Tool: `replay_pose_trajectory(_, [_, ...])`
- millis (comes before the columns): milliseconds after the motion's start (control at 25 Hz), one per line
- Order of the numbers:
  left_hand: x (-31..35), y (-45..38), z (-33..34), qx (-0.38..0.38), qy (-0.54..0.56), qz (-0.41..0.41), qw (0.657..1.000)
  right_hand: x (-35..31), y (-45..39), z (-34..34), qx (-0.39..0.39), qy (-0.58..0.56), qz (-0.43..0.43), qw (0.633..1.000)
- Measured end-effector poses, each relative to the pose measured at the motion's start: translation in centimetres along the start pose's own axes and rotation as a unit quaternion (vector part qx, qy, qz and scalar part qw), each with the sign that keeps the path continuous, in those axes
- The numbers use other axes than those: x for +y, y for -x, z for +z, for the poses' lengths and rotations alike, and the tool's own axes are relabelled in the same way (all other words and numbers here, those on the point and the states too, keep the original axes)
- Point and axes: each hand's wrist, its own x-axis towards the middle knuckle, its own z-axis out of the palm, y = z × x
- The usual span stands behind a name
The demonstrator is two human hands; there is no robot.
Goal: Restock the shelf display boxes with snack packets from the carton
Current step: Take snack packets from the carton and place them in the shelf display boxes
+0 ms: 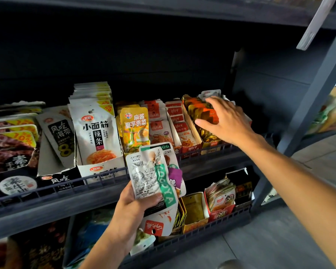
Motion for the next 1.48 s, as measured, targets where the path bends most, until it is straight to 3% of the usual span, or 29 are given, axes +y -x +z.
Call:
replay_pose_trajectory(80, [0.1, 0.2, 0.1, 0.001, 0.003, 0.006, 1.000, 0.1, 1.9, -0.6, 0.043, -0.020, 0.006, 0.999])
replay_pose_trajectory(160, [0.2, 0.5, 0.3, 0.000, 0.014, 0.005, 1.000, -1.4, 4.5, -1.2, 0.138, -0.061, -0.003, 0.989])
replay_pose_trajectory(240, [0.2, 1.0, 0.2, -0.002, 0.018, 0.007, 1.000, -4.9, 7.9, -0.8, 0.202, -0.163, -0.022, 0.965])
replay_pose_trajectory(320, [0.5, 1.8, -0.3, -0.011, 0.007, 0.031, 0.999, -10.3, 11.6, -0.5, 0.078, -0.348, 0.005, 0.934])
replay_pose_trajectory(400, [1.0, 2.7, -0.8, -0.020, -0.027, 0.079, 0.996, -15.3, 14.0, -0.8, -0.085, -0.508, 0.045, 0.856])
replay_pose_trajectory(520, [1.5, 4.1, -2.8, -0.004, -0.039, 0.112, 0.993, -18.9, 14.2, -0.8, -0.112, -0.604, 0.094, 0.784])
replay_pose_trajectory(720, [2.6, 6.0, -7.1, 0.031, 0.046, 0.108, 0.993, -20.9, 12.1, -1.8, -0.119, -0.746, 0.255, 0.604])
replay_pose_trajectory(840, [3.4, 7.2, -9.2, 0.037, 0.037, 0.114, 0.992, -22.0, 10.9, -2.4, -0.147, -0.763, 0.296, 0.555])
replay_pose_trajectory(960, [4.1, 8.8, -11.8, 0.005, 0.010, 0.092, 0.996, -24.1, 10.5, -2.0, -0.291, -0.769, 0.263, 0.505])
replay_pose_trajectory(1040, [4.5, 9.7, -13.4, -0.012, 0.012, 0.077, 0.997, -25.2, 10.4, -1.8, -0.328, -0.783, 0.245, 0.468])
replay_pose_trajectory(1120, [4.9, 10.5, -14.9, -0.024, 0.006, 0.058, 0.998, -26.2, 10.3, -1.7, -0.332, -0.793, 0.206, 0.467])
replay_pose_trajectory(1280, [5.6, 12.2, -16.0, -0.064, -0.053, 0.020, 0.996, -29.2, 10.8, -1.3, -0.323, -0.750, 0.188, 0.546])
replay_pose_trajectory(1320, [5.6, 12.7, -16.3, -0.071, -0.051, 0.018, 0.996, -29.8, 10.8, -1.4, -0.300, -0.758, 0.207, 0.542])
replay_pose_trajectory(1400, [5.6, 13.4, -17.2, -0.028, -0.031, 0.031, 0.999, -29.8, 10.2, -1.1, -0.242, -0.775, 0.233, 0.535])
replay_pose_trajectory(1480, [5.8, 13.8, -18.4, 0.085, -0.005, 0.044, 0.995, -29.4, 9.6, -0.9, -0.233, -0.765, 0.225, 0.557])
